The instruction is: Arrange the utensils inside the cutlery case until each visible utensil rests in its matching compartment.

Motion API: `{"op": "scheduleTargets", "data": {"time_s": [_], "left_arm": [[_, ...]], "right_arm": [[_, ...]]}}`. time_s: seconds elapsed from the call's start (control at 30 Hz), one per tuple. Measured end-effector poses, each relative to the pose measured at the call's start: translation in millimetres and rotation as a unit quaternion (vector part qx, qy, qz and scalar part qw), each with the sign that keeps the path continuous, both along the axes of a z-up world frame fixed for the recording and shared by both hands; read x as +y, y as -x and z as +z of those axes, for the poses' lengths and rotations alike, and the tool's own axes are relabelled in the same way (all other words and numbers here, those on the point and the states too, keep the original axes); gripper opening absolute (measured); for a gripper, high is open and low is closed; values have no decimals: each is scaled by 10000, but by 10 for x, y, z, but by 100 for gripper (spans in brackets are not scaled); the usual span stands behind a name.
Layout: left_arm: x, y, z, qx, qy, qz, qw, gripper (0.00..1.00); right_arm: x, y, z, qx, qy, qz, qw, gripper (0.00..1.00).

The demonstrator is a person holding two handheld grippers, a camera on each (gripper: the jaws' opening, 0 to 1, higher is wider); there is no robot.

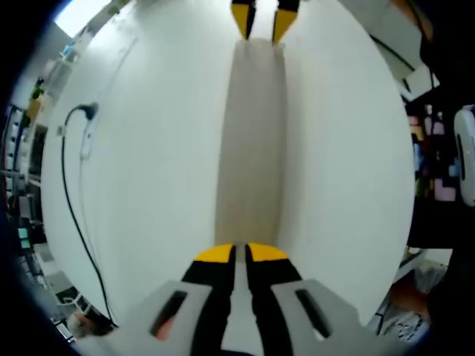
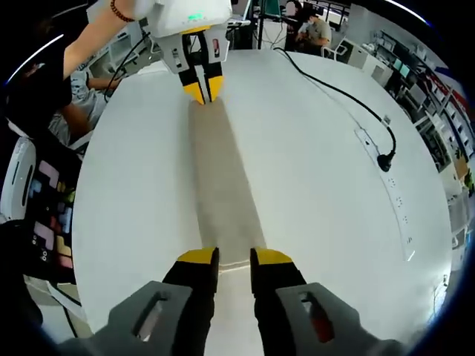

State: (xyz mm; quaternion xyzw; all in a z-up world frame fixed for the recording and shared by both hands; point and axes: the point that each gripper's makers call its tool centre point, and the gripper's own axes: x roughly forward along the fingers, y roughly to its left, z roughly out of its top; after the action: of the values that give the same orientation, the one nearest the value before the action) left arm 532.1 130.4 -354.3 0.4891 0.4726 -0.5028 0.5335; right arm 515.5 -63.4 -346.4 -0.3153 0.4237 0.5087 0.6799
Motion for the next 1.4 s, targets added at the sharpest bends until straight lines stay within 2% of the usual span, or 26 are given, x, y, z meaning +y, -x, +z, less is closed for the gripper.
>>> {"op": "scheduleTargets", "data": {"time_s": [0.03,0.07,0.13,0.17,0.3,0.5,0.7,0.93,1.07,1.4], "left_arm": [[0,-2,0,7,7,9,10000,6],[4,-3,1,7,14,16,10000,6],[7,-6,2,9,26,12,10000,6],[7,-10,2,7,34,14,10000,6],[9,-22,5,42,67,96,9999,6],[18,-29,8,56,110,175,9998,6],[30,-41,17,114,365,257,9989,6],[35,-55,28,51,716,310,9969,6],[41,-105,36,72,799,443,9958,6],[17,-41,45,-271,1322,635,9888,6]], "right_arm": [[-43,54,-35,151,169,-4,9997,12],[-17,33,-29,61,107,4,9999,11],[-25,29,-42,51,217,14,9998,6],[-26,-10,-42,-51,285,20,9996,3],[-9,-18,-47,31,484,-49,9988,0],[6,-10,-45,-67,868,162,9961,0],[0,-19,-45,8,991,126,9950,0],[-25,-27,-38,49,1125,110,9936,0],[-30,-25,-38,51,1200,104,9927,0],[-48,-25,-35,-62,1463,68,9892,0]]}}
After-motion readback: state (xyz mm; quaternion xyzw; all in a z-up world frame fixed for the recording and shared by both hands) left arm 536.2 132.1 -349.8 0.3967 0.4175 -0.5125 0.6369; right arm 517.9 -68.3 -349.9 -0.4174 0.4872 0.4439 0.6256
